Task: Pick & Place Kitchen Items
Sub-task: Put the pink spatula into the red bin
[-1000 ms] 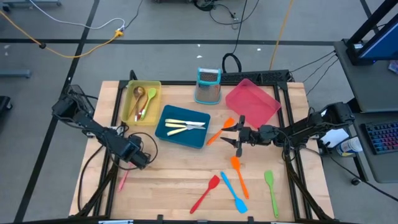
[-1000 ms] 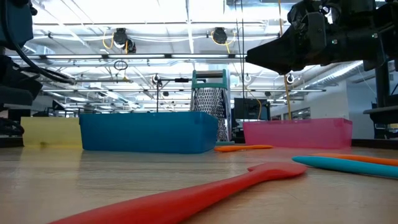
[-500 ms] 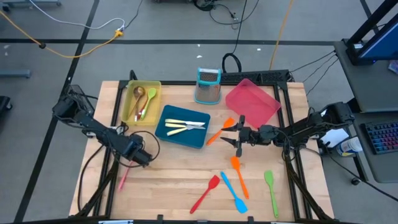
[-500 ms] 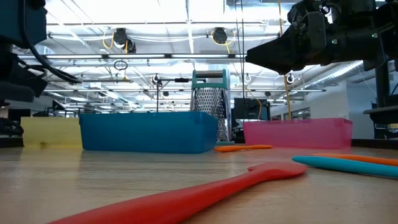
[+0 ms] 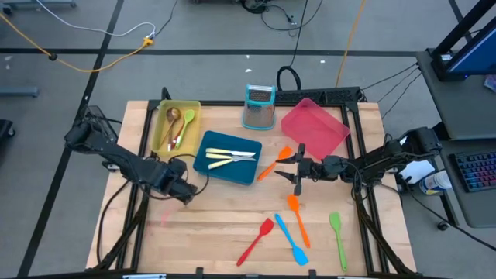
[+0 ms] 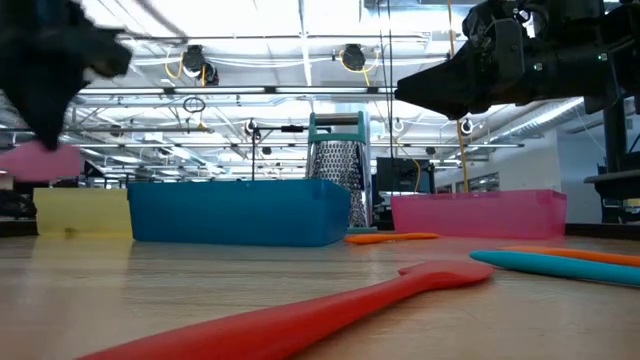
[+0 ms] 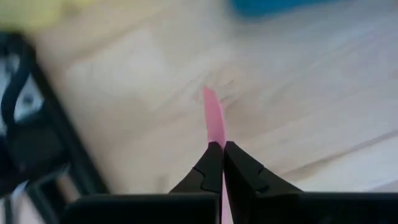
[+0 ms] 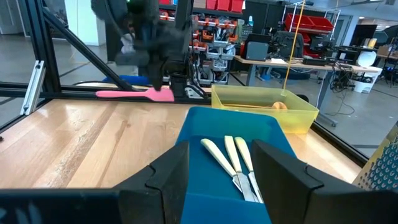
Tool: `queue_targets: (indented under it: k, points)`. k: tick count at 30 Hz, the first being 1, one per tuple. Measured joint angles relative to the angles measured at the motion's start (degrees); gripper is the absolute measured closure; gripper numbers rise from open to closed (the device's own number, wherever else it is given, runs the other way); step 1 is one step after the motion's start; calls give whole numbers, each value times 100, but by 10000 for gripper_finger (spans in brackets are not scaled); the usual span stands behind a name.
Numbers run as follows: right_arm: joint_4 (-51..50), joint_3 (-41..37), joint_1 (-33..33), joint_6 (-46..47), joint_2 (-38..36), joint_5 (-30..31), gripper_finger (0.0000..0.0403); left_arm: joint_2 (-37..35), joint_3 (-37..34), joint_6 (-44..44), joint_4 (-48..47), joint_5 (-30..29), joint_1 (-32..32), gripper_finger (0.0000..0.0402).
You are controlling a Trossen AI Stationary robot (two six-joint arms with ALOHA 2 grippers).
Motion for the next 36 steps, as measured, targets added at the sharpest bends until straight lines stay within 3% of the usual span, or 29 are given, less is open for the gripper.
queue_targets:
  k: [11,19,23,26,36]
  points:
    - [409,2,-54,414,183,-305,236,-3,1099,1621,906,-2218,-3,399]
    - [826,940,-395,1081,1586,-970,236,51,1105,4050,3212,-3171,78,399]
    - [820,1683,-442,1062,2346,-1589,236,87,1103,5412,4408,-3064,178,399]
    - [836,2095,-442,1058,2632,-1947,236,201,1107,5937,4940,-3040,258,399]
    - [1105,2280,-442,1028,2753,-2008,236,972,1090,6756,6237,-2932,392,398]
